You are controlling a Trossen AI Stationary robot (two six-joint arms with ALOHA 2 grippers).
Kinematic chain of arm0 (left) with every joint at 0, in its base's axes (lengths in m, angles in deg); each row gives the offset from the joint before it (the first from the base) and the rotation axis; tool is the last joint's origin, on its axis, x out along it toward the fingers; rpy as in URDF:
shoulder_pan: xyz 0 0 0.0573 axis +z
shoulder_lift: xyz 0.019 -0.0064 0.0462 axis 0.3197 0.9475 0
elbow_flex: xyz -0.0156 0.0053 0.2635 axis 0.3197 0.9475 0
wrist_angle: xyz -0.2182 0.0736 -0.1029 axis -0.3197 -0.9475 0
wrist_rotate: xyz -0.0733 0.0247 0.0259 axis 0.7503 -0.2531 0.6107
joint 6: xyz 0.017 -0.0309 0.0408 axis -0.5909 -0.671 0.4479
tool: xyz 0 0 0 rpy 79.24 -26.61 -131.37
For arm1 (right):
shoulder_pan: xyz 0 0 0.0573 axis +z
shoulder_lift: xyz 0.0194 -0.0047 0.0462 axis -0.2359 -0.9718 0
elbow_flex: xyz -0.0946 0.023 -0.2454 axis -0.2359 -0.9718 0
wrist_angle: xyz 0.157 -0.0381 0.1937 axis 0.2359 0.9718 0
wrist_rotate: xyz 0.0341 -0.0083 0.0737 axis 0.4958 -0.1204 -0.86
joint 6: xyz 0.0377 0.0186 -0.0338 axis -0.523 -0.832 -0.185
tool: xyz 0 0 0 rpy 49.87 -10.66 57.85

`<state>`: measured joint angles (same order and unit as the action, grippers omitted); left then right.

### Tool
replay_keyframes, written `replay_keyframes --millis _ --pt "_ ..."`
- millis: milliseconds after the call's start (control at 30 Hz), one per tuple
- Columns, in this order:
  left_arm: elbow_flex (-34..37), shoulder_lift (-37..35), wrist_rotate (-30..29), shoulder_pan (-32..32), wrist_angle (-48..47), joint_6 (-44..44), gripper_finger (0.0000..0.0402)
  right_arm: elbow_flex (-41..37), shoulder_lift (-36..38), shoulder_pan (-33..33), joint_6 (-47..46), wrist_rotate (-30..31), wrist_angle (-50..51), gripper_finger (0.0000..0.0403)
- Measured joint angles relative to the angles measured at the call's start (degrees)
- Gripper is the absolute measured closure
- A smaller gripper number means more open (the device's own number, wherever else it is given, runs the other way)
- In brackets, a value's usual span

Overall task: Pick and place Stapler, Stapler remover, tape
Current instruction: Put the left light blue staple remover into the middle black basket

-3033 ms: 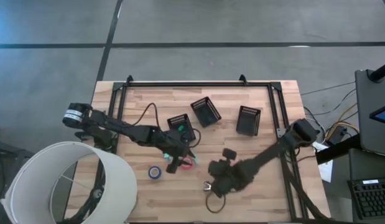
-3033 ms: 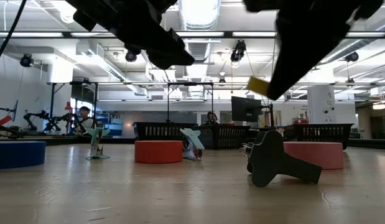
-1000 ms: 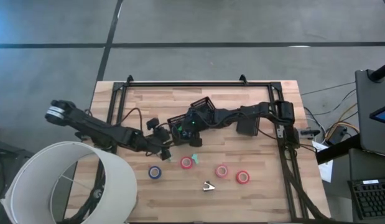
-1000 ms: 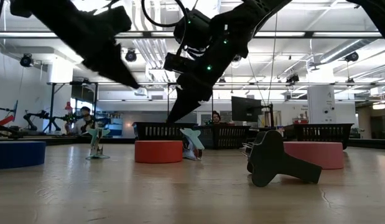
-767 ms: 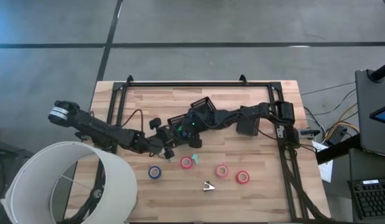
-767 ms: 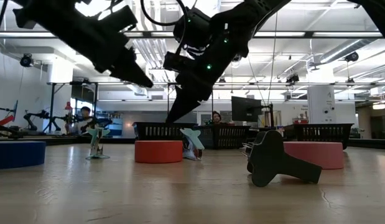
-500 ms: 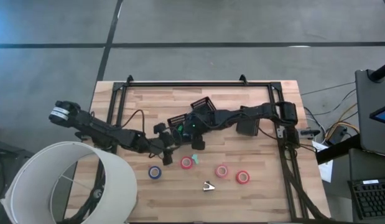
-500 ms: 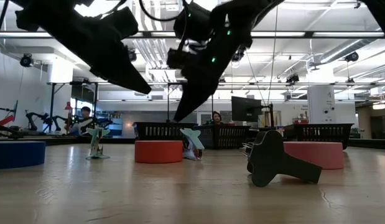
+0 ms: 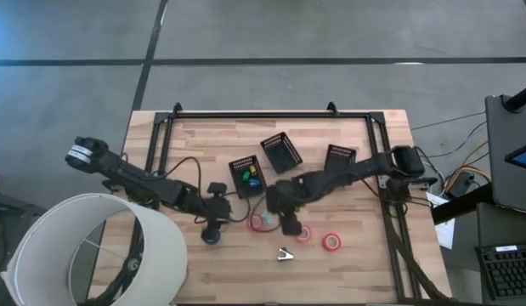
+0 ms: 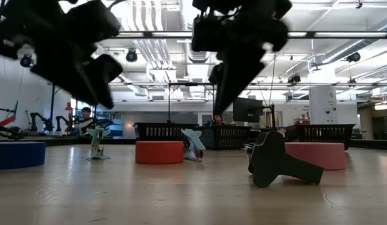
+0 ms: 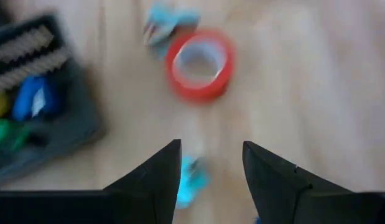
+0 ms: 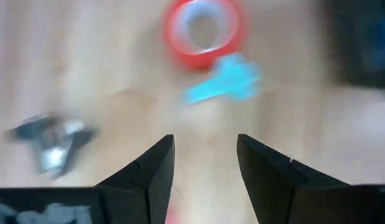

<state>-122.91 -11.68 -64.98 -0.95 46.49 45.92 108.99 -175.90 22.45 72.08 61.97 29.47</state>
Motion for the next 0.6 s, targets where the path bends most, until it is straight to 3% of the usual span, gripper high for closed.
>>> replay_keyframes --millis 133,300,600 --pt "0.03 0.00 -3.86 0.04 -3.52 5.97 0.0227 -1.45 0.00 2.93 -2.13 -4.93 0.05 0.0230" --pt "0.37 0.06 -6.39 0.26 -3.75 15.32 0.0227 -1.54 0.00 5.41 -3.40 -5.30 -0.08 0.0232" --pt "1.58 0.07 -3.91 1.89 -7.26 16.39 0.0227 -1.56 -0.16 6.46 -7.17 -5.28 -2.76 0.0231"
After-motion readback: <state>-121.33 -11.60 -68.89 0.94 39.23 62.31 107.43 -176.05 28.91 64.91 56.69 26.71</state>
